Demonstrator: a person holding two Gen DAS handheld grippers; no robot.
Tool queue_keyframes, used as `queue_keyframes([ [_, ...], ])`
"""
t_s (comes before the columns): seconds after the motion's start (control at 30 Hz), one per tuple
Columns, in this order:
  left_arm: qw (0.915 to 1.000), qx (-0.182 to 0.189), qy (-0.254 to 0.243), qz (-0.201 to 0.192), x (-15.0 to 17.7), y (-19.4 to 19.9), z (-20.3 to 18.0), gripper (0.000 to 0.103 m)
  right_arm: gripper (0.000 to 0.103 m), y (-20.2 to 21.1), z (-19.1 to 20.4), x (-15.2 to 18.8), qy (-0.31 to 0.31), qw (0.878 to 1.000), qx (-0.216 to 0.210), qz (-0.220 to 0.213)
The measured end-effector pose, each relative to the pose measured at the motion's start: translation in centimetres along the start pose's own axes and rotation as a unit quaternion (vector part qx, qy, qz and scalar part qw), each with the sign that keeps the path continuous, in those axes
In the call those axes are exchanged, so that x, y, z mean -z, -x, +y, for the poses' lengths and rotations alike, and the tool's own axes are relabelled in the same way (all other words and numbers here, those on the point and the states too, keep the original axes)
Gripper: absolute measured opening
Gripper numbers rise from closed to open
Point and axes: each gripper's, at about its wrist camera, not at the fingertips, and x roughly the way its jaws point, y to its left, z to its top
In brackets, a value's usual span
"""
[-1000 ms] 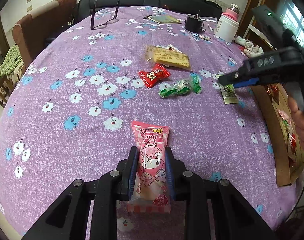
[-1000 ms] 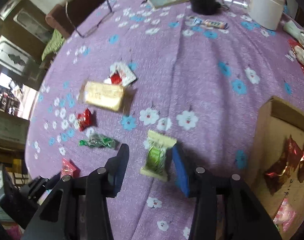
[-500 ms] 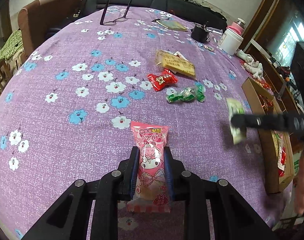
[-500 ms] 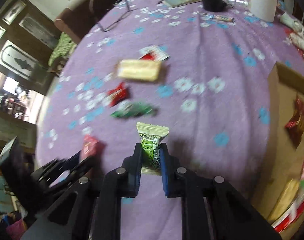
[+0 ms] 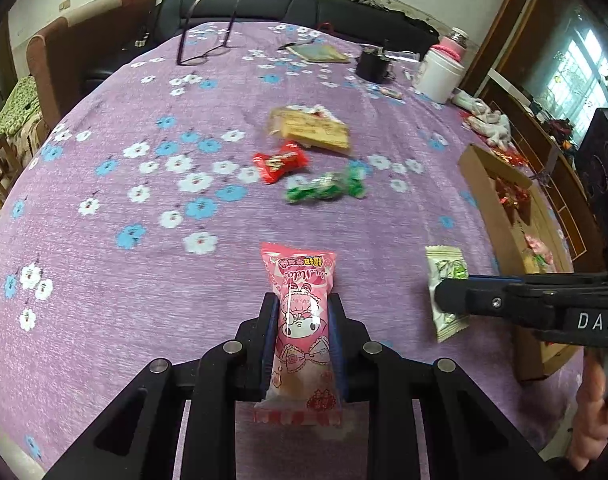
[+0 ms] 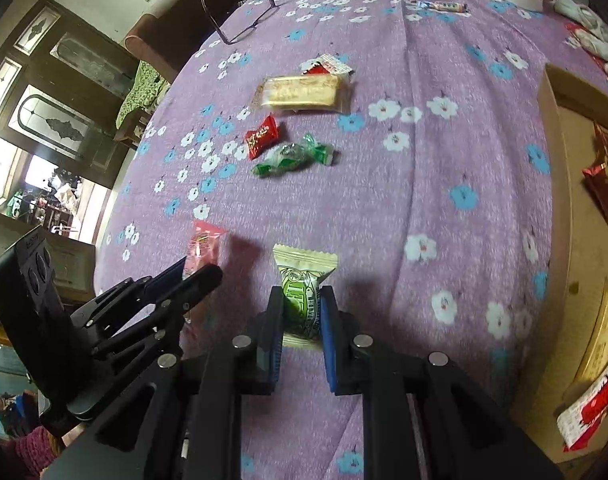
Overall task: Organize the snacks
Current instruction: 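Grasp the green-white candy packet with the right gripper while the left holds the pink packet, then carry both packets over the tray and open both grippers to drop them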
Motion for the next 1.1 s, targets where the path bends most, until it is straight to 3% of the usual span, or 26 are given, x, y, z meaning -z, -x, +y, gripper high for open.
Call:
queue_keyframes([
  [0.57,0.9945,0.037,-0.094,-0.028,-2.0,1.4,-11.8,0.024,0.016,9.0,-8.4,2.5,-0.071,0.993,0.008,-0.089],
  [0.9,0.9831,0.093,-0.157,-0.017,-3.0,0.7,-20.9,0.024,0.016,13.4,-15.6,5.0,-0.146,0.981,0.031,-0.122],
  [1.1,0.9775,0.111,-0.179,0.010,-2.3,-1.6,-25.2,0.024,0.016,14.6,-18.9,6.4,-0.175,0.976,0.054,-0.119],
])
